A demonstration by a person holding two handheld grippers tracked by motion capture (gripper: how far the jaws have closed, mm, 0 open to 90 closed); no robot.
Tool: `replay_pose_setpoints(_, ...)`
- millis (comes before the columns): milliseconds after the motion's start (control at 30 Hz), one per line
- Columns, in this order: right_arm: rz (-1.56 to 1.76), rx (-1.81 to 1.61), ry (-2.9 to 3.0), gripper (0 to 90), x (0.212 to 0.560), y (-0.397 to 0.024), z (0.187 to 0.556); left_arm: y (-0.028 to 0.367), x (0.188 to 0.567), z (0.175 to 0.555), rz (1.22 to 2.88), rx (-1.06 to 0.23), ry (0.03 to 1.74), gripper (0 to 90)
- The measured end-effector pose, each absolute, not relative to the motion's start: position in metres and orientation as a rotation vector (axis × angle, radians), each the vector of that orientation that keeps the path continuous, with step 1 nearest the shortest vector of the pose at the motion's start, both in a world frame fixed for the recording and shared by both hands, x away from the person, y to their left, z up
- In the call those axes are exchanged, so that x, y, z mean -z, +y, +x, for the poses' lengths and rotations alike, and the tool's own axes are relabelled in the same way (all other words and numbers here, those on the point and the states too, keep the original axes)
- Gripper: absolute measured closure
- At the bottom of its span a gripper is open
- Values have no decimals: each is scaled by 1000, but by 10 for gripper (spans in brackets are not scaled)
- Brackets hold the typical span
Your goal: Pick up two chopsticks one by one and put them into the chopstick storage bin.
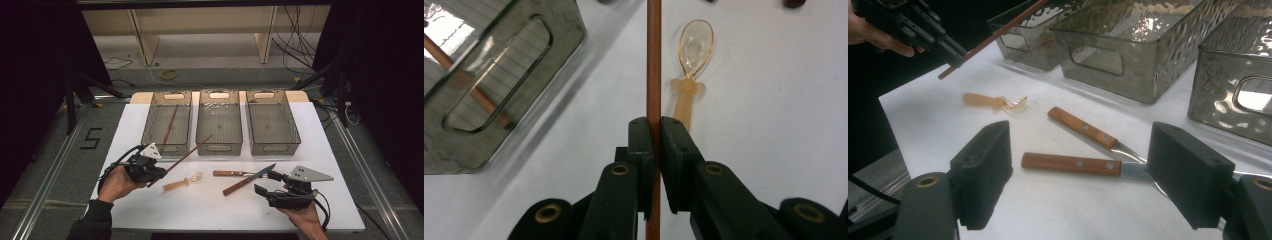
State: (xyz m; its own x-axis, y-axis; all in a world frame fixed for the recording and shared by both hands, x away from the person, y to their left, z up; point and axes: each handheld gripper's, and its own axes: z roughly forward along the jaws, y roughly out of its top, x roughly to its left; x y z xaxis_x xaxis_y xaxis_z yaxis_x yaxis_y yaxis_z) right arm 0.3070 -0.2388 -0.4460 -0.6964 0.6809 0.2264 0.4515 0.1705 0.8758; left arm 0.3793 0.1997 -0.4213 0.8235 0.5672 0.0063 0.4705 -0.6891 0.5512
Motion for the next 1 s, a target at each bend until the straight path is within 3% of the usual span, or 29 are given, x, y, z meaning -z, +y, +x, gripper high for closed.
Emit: replay_pose_setpoints(1000, 1110, -1549, 2218, 266, 447, -239, 308, 208, 396, 413, 2254, -307, 874, 832)
